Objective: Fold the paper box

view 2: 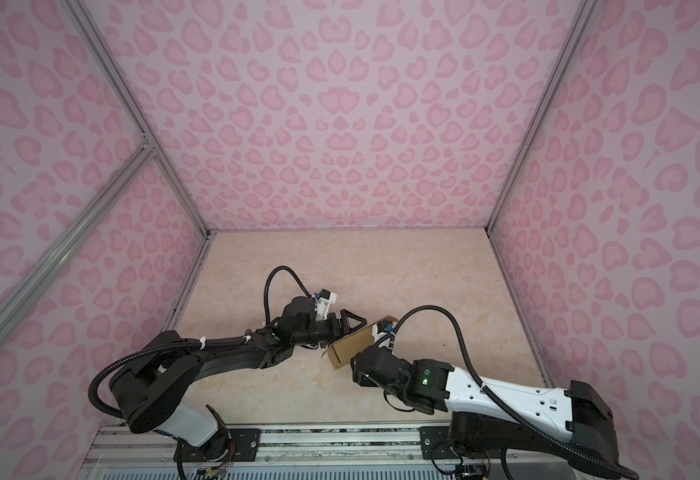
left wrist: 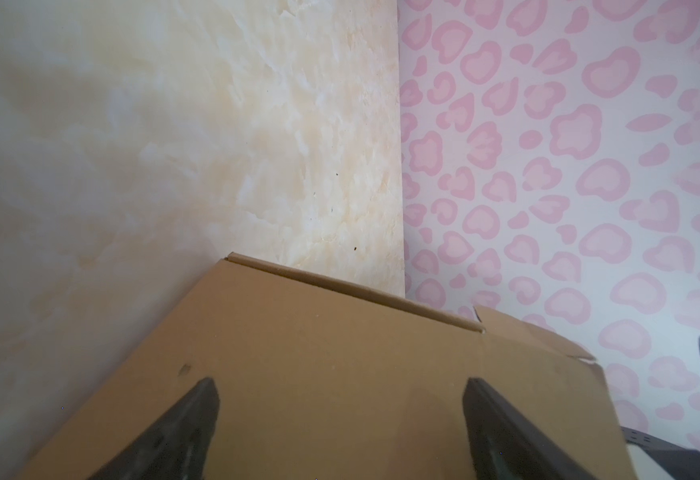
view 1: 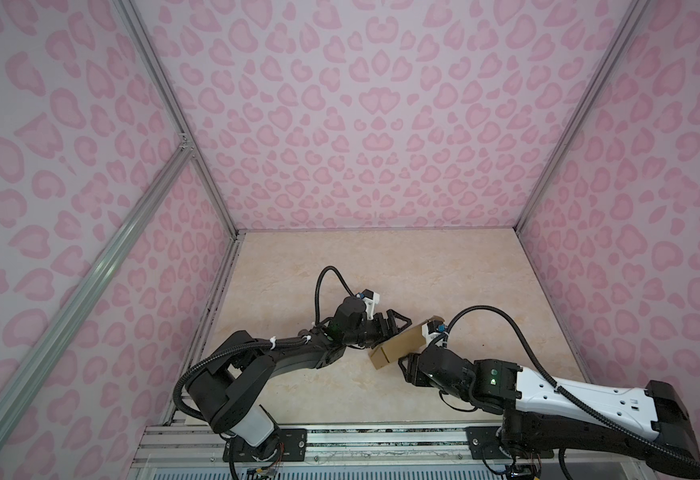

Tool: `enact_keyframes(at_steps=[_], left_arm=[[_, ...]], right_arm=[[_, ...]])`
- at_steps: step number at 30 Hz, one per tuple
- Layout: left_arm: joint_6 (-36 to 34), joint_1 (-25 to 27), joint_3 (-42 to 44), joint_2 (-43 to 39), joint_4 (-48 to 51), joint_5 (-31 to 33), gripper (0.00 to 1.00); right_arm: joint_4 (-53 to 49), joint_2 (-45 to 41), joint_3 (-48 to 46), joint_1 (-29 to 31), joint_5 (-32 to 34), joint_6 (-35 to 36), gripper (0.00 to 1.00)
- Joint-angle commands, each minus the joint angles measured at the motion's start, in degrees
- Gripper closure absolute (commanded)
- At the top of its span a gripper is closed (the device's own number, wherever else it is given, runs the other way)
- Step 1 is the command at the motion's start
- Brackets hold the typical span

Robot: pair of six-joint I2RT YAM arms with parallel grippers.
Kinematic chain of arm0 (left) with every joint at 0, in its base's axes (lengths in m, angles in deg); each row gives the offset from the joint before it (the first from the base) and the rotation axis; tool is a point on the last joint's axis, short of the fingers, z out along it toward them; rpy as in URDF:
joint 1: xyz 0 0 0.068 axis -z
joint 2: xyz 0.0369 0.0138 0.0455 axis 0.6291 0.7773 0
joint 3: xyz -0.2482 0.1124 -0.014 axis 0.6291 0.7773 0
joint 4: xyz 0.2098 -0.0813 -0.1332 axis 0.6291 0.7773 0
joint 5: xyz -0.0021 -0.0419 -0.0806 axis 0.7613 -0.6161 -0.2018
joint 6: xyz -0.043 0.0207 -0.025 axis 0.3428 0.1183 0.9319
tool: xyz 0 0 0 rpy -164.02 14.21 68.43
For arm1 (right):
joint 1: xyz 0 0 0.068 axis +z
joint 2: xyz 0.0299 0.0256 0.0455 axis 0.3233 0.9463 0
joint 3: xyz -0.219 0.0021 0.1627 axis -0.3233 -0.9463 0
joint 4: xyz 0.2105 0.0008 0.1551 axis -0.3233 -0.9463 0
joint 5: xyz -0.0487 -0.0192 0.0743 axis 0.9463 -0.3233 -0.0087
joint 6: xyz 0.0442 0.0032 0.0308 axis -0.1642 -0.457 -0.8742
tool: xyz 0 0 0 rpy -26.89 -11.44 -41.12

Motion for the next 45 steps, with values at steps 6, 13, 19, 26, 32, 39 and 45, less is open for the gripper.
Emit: enact_keyframes(at_steps=[6, 13, 19, 26, 32, 39, 45], left_arm=[[-3.1, -2.9, -1.1, -0.5, 1.6, -1.7, 0.0], [-4.7, -5.7, -2.3, -0.7, 3.8, -2.6, 0.02], [-8.0, -8.9, -4.6, -3.4, 9.4, -0.6, 0.02], [-10.7, -12.4, -7.4, -5.0, 13.9, -0.7, 0.02], [-13.2, -15.3, -7.9, -9.3, 18.2, 2.1, 0.02], [-20.6, -16.8, -5.7, -23.0, 28.4, 16.7, 0.02], [-24.3, -16.8, -3.7, -33.3, 35.0, 16.4, 0.01]], right_arm=[[3.4, 2.5, 1.7, -0.9, 1.4, 2.0, 0.36], [3.9, 4.4, 3.1, -1.9, 0.7, 3.2, 0.35], [4.3, 5.2, 3.8, -2.9, -0.1, 4.0, 0.35], [3.7, 5.3, 4.7, -3.7, -0.3, 4.8, 0.35], [-0.3, 3.5, 5.5, -4.8, -0.1, 6.8, 0.35], [-9.9, -1.8, 10.5, -10.2, -0.2, 16.7, 0.33], [-12.0, -6.3, 14.2, -23.6, -12.9, 30.9, 0.33]])
